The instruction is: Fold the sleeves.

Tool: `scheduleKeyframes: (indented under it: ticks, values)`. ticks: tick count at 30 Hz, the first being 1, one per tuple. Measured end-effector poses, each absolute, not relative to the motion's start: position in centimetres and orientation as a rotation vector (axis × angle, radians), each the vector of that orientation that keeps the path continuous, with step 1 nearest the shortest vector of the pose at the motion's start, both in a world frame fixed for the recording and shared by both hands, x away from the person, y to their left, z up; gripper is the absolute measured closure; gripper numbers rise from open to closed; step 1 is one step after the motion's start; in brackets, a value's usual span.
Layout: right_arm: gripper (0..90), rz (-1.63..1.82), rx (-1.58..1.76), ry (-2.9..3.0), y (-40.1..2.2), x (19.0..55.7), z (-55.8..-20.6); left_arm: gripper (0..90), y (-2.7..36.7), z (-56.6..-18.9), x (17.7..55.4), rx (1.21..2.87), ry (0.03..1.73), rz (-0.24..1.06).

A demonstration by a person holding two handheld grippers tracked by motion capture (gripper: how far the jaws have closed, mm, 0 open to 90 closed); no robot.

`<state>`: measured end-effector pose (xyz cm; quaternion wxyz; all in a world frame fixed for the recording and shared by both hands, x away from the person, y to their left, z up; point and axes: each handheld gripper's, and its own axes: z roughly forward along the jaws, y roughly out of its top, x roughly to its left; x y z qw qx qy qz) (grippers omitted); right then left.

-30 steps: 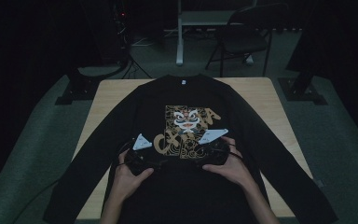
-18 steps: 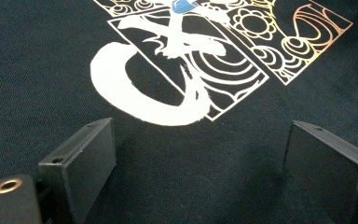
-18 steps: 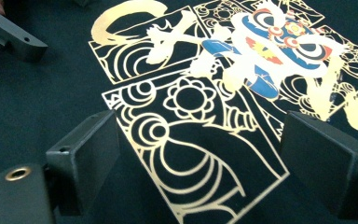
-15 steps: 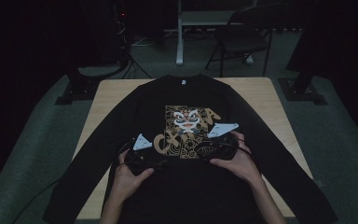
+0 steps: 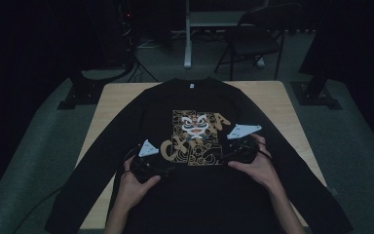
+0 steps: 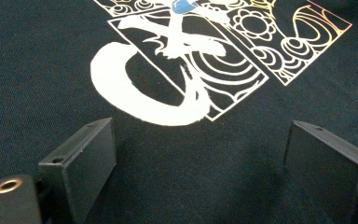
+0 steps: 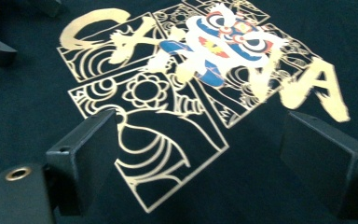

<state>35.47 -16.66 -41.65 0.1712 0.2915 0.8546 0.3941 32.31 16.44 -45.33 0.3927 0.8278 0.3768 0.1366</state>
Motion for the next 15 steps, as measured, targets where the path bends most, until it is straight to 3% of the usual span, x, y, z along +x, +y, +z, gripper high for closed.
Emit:
scheduleKeyframes:
  ticks: [15]
  values:
    - [11.4, 1.12, 0.899, 2.373, -19.4, 35.8, -41.4, 10.2, 16.5, -45.3, 32.3, 2.097, 0.959, 0.342]
